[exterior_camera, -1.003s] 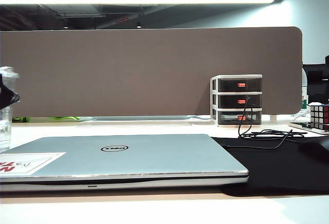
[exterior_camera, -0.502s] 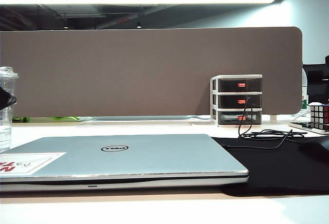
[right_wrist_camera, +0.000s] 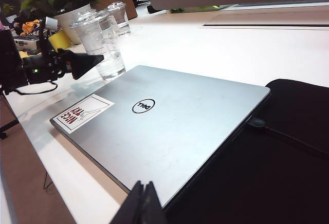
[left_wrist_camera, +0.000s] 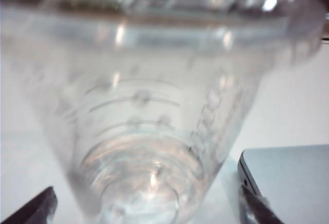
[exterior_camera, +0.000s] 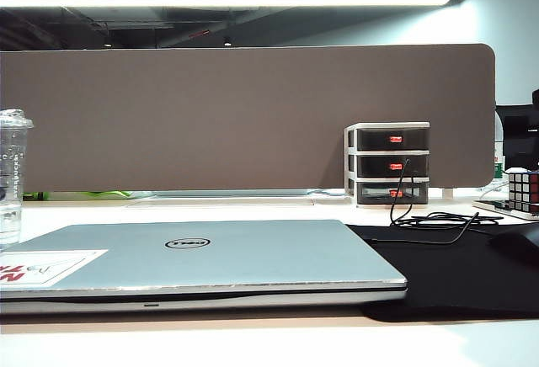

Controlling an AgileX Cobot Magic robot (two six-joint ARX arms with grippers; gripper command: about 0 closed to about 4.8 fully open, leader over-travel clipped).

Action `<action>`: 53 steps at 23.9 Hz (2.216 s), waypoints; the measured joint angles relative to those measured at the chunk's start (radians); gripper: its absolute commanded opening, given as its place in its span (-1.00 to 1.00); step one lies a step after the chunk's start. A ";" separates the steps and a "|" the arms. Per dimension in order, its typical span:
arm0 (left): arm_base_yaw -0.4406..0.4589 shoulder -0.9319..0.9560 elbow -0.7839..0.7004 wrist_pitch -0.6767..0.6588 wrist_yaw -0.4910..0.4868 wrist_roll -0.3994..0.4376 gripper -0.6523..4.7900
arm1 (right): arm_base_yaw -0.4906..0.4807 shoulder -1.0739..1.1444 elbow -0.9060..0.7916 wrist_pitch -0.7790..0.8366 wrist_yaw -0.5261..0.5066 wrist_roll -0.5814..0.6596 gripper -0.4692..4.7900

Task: Pick up the coffee cup and place it on the left side of the laptop.

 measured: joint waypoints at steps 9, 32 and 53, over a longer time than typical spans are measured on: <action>0.000 -0.096 -0.122 -0.006 -0.044 -0.048 0.76 | 0.000 0.000 0.000 0.005 -0.004 0.000 -0.83; -0.015 -0.414 -0.120 -0.037 0.040 -0.167 -0.78 | 0.000 0.000 0.000 0.013 0.046 0.000 -0.83; -0.072 -1.495 -0.119 -1.166 -0.146 -0.056 -0.78 | 0.000 0.000 0.000 0.104 0.684 -0.163 -0.83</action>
